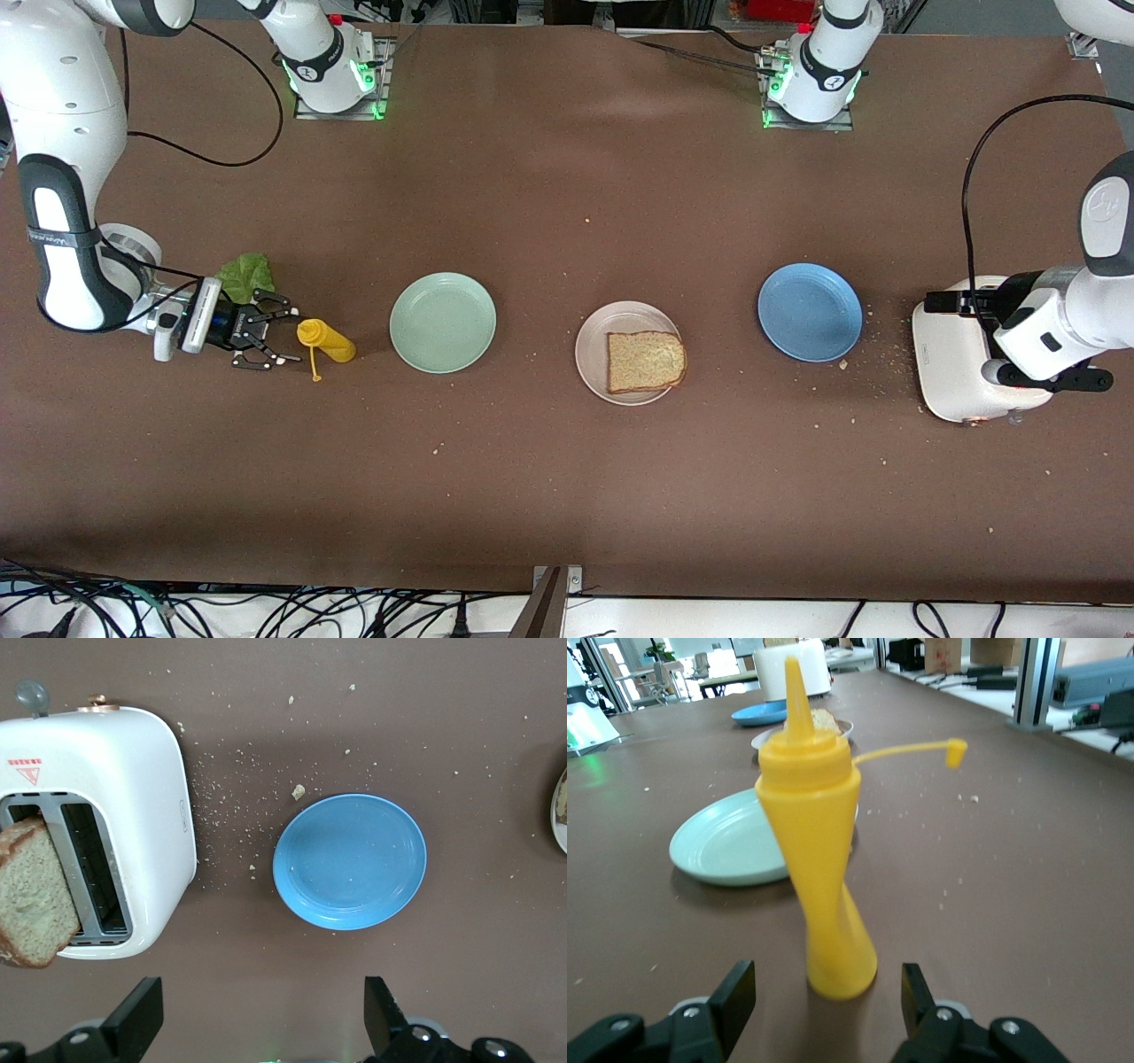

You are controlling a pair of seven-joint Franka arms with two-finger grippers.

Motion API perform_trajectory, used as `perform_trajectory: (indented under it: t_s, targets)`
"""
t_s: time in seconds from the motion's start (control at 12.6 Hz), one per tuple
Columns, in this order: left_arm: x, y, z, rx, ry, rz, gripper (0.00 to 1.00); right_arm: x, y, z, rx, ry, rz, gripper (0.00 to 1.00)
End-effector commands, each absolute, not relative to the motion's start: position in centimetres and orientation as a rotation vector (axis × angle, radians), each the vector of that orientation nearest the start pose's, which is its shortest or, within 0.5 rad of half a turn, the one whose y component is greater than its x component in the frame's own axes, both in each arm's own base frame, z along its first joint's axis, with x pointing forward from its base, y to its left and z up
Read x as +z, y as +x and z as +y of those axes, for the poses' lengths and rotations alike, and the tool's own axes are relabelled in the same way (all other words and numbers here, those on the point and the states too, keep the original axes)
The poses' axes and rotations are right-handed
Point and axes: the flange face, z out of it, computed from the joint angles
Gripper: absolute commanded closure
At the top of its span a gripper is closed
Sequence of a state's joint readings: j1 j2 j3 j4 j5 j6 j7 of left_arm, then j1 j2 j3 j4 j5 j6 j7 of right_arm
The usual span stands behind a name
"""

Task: Make sandwich in beige plate with both arms
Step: 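Carry the yellow bottle back beside the lettuce and release it, then draw the right gripper back from the bottle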

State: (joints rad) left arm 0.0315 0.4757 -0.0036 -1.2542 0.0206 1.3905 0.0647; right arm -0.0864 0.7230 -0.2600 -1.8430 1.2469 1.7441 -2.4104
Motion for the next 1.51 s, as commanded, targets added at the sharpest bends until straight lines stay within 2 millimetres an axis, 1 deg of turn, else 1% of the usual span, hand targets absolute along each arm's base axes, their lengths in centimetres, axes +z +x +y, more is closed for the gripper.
perform_trajectory:
  t_s: [0.0, 0.08, 0.16, 0.24, 0.32, 0.4, 0.48, 0.56, 0.64, 0.72, 0.8, 0.88, 0.95, 1.03, 1.11, 1.19, 1.27, 1.35, 1.43]
  targets:
    - [46.9, 65.6, 2.0, 0.523, -3.055, 0.055, 0.00, 15.5, 58.3, -14.9, -0.761, -1.838, -1.304, 0.21]
    - [46.9, 65.6, 2.0, 0.523, -3.055, 0.055, 0.00, 16.6, 58.7, -16.0, -0.716, -1.874, -1.314, 0.20]
    - [46.9, 65.6, 2.0, 0.523, -3.055, 0.055, 0.00, 18.3, 59.3, -17.2, -0.674, -1.913, -1.325, 0.20]
    - [46.9, 65.6, 2.2, 0.523, -3.056, 0.050, 0.00, 20.3, 59.9, -17.9, -0.629, -1.953, -1.330, 0.17]
    - [47.0, 65.7, 2.4, 0.519, -3.060, 0.048, 0.00, 22.4, 60.5, -18.6, -0.572, -2.008, -1.313, 0.16]
    - [47.1, 65.8, 3.0, 0.495, -3.069, 0.039, 0.00, 25.1, 61.2, -18.9, -0.509, -2.067, -1.306, 0.12]
    - [47.8, 66.2, 3.5, 0.422, -3.074, 0.027, 0.00, 27.6, 61.6, -19.0, -0.427, -2.142, -1.271, 0.10]
    - [48.1, 66.2, 4.0, 0.393, -3.073, 0.014, 0.00, 30.1, 61.9, -19.0, -0.349, -2.223, -1.222, 0.04]
    - [48.5, 66.3, 4.5, 0.356, -3.077, 0.001, 0.00, 32.7, 62.0, -19.1, -0.283, -2.304, -1.161, 0.03]
    - [48.8, 66.1, 4.5, 0.337, -3.078, 0.001, 0.00, 35.2, 62.1, -18.4, -0.211, -2.353, -1.118, 0.03]
    - [48.5, 65.8, 4.4, 0.320, -3.080, 0.008, 0.00, 37.9, 62.6, -17.8, -0.130, -2.414, -1.034, 0.02]
    - [48.0, 65.1, 4.1, 0.294, -3.082, 0.014, 0.00, 40.3, 62.9, -17.6, -0.038, -2.481, -0.948, 0.02]
    - [47.4, 64.0, 4.1, 0.258, -3.073, 0.024, 0.00, 43.2, 63.0, -17.0, 0.043, -2.545, -0.859, 0.02]
    - [46.7, 62.7, 4.0, 0.211, -3.049, 0.044, 0.00, 45.6, 62.9, -16.5, 0.126, -2.644, -0.712, 0.02]
    - [46.1, 61.7, 3.9, 0.174, -3.045, 0.054, 0.00, 48.7, 62.5, -15.4, 0.173, -2.767, -0.539, 0.02]
    - [45.9, 61.2, 3.9, 0.141, -3.046, 0.058, 0.00, 50.6, 62.2, -13.9, 0.219, -2.862, -0.390, 0.01]
    - [46.2, 61.0, 4.0, 0.113, -3.048, 0.054, 0.00, 51.4, 61.8, -12.9, 0.247, -2.912, -0.289, 0.01]
    - [46.2, 61.0, 4.1, 0.106, -3.046, 0.054, 0.00, 51.3, 61.9, -11.9, 0.293, -2.957, -0.234, 0.00]
    - [46.6, 61.2, 4.3, 0.077, -3.034, 0.055, 0.00, 51.3, 61.6, -11.4, 0.338, -3.014, -0.193, 0.00]
